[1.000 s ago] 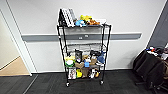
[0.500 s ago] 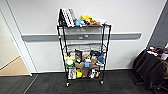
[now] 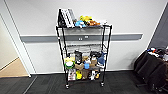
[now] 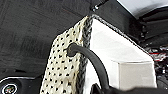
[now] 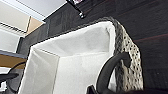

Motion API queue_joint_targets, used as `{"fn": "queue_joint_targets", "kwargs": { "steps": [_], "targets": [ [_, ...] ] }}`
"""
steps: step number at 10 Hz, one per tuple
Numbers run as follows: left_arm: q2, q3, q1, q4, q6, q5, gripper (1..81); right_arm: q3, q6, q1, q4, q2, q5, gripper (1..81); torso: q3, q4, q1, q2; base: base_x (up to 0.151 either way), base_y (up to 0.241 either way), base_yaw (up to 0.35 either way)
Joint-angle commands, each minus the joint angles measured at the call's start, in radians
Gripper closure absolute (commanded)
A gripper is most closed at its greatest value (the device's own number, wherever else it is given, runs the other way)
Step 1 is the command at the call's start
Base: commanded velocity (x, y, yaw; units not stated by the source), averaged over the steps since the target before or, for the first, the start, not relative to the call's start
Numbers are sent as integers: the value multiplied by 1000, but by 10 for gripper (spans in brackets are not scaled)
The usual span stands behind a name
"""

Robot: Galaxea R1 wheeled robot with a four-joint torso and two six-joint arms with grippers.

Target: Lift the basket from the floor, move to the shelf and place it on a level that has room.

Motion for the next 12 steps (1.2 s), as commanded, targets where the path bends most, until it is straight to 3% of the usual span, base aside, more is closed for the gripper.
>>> {"fn": "queue_joint_targets", "kwargs": {
  "steps": [1,12],
  "targets": [
    [-14,34,-108,-4,1,39,811,38,-1,105,0,-7,-30,811,0,0,0,0,90,0,0],
    [-17,56,-107,-4,-1,20,811,43,-3,100,0,-9,-31,811,0,0,0,0,99,0,0]
  ]
}}
